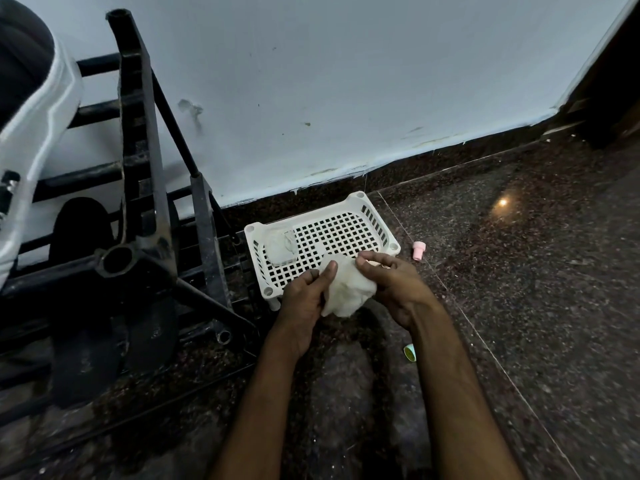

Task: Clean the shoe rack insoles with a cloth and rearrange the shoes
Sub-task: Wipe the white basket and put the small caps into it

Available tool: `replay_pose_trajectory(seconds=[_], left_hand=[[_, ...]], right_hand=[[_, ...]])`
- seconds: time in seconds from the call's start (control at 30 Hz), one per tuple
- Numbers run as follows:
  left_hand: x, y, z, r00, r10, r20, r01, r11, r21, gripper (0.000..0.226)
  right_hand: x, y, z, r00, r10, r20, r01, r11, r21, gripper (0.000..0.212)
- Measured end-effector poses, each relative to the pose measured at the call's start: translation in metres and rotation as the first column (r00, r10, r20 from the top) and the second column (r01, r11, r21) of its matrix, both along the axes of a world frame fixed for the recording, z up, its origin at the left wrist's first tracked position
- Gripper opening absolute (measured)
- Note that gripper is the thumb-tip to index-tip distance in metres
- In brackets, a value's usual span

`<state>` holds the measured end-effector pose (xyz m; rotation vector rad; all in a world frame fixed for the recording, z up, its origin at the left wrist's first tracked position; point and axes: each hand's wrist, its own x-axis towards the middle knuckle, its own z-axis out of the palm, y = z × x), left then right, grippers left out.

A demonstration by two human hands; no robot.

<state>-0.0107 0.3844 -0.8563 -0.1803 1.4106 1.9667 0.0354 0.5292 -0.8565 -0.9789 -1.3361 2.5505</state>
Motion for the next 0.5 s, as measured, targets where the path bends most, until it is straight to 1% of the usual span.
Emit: replay_pose_trajectory(seconds=[0.07, 0.1, 0.13, 0.2, 0.23, 0.27, 0.33, 0.37, 0.43, 0.5], left_hand=[[0.0, 0.002, 0.003, 0.999, 0.022, -0.033, -0.023, 1.0, -0.015, 0.04], [0.0, 0.003, 0.002, 0.998, 0.036, -0.049, -0.037, 0.999, -0.026, 0.038], [-0.001, 0.005, 0.003, 0.997, 0.051, -0.058, -0.053, 0.998, -0.033, 0.034], [-0.002, 0.009, 0.005, 0.994, 0.089, -0.057, -0.091, 0.995, -0.034, 0.023], [-0.003, 0.01, 0.005, 0.993, 0.107, -0.056, -0.109, 0.993, -0.038, 0.021], [-0.004, 0.01, 0.004, 0.992, 0.118, -0.053, -0.121, 0.991, -0.049, 0.022], [-0.008, 0.008, 0.001, 0.987, 0.141, -0.079, -0.149, 0.983, -0.103, 0.028], [-0.01, 0.005, -0.001, 0.981, 0.162, -0.11, -0.176, 0.974, -0.143, 0.029], [-0.013, 0.001, -0.009, 0.963, 0.194, -0.188, -0.233, 0.948, -0.218, 0.032], [-0.014, -0.001, -0.012, 0.949, 0.189, -0.253, -0.255, 0.932, -0.259, 0.033]], right_hand=[[0.001, 0.001, -0.002, 0.994, -0.09, -0.064, 0.081, 0.988, -0.132, 0.029], [0.001, 0.0, -0.004, 0.991, -0.097, -0.088, 0.08, 0.981, -0.176, 0.034], [0.002, -0.001, -0.005, 0.994, -0.062, -0.089, 0.046, 0.984, -0.173, 0.037], [0.005, -0.007, -0.007, 0.998, 0.062, -0.03, -0.064, 0.995, -0.072, 0.037], [0.006, -0.01, -0.007, 0.996, 0.085, -0.006, -0.085, 0.996, -0.032, 0.034], [0.007, -0.012, -0.008, 0.998, 0.065, 0.0, -0.065, 0.998, -0.012, 0.03], [0.007, -0.011, -0.007, 0.999, -0.039, -0.026, 0.04, 0.999, 0.003, 0.029], [0.007, -0.008, -0.008, 0.996, -0.08, -0.03, 0.081, 0.996, 0.048, 0.031], [0.007, 0.001, -0.009, 0.994, -0.095, -0.045, 0.102, 0.975, 0.196, 0.034], [0.006, 0.004, -0.01, 0.993, -0.08, -0.085, 0.103, 0.943, 0.317, 0.025]])
